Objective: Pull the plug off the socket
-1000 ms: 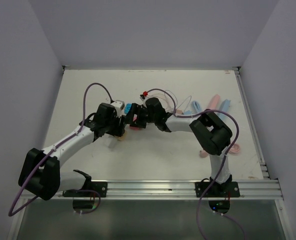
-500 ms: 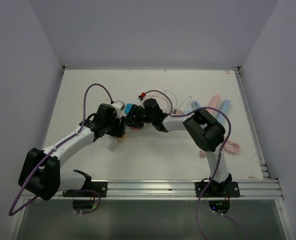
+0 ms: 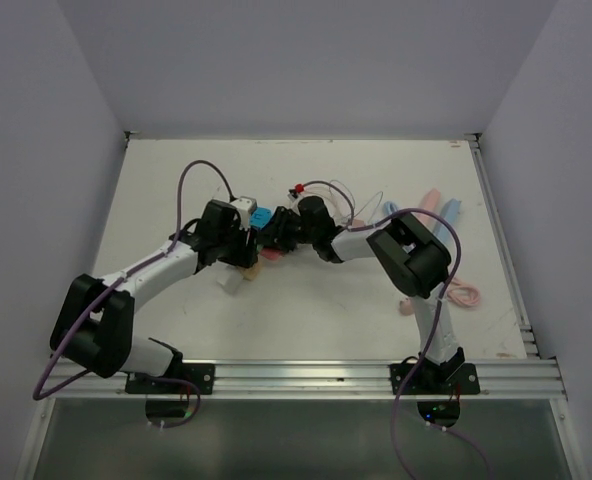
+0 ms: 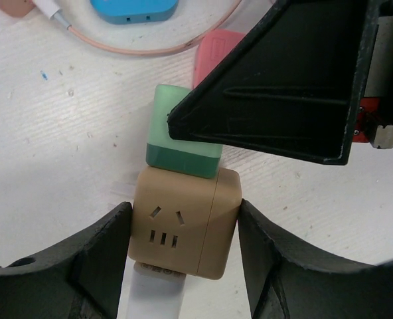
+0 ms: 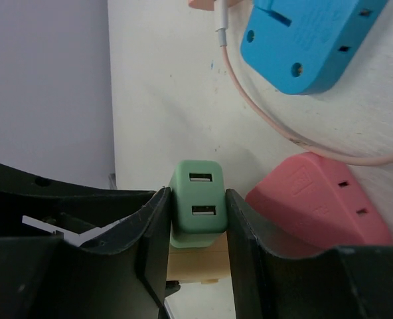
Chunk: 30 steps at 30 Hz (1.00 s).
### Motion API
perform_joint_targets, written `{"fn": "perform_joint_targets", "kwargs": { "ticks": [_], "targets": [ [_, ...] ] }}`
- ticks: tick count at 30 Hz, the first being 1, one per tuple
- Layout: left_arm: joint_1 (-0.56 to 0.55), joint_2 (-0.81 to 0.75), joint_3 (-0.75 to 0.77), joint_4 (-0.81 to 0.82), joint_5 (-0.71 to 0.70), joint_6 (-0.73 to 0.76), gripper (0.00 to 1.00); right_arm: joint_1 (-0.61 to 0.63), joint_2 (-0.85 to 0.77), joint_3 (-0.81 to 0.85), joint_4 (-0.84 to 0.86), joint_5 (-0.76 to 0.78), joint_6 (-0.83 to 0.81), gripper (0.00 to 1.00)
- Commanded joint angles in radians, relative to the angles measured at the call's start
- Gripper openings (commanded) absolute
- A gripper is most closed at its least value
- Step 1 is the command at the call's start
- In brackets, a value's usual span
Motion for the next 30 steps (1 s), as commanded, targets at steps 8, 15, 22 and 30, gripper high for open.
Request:
{"fn": "perform_joint_targets", "kwargs": {
  "ticks": [8, 15, 22, 30],
  "targets": [
    [-0.021, 0.062, -0.005, -0.094, 0.032, -0.010, 0.00, -0.143, -0.063, -0.085, 0.214, 0.056, 0.101, 0.00],
    [-0.032, 0.022, -0.013, -0.091, 0.017, -0.009, 0.00, -0.192, -0.128, -0.089, 0.104, 0.133, 0.065, 0.00],
    [-0.034, 0.011, -0.011, -0.099, -0.017, -0.019, 0.00, -0.209, -0.177, -0.066, 0.005, 0.286, 0.022, 0.00],
    [-0.034, 0.028, -0.008, -0.117, -0.037, -0.033, 0.00, -0.228, -0.204, -0.083, 0.043, 0.394, 0.014, 0.00]
  ]
}}
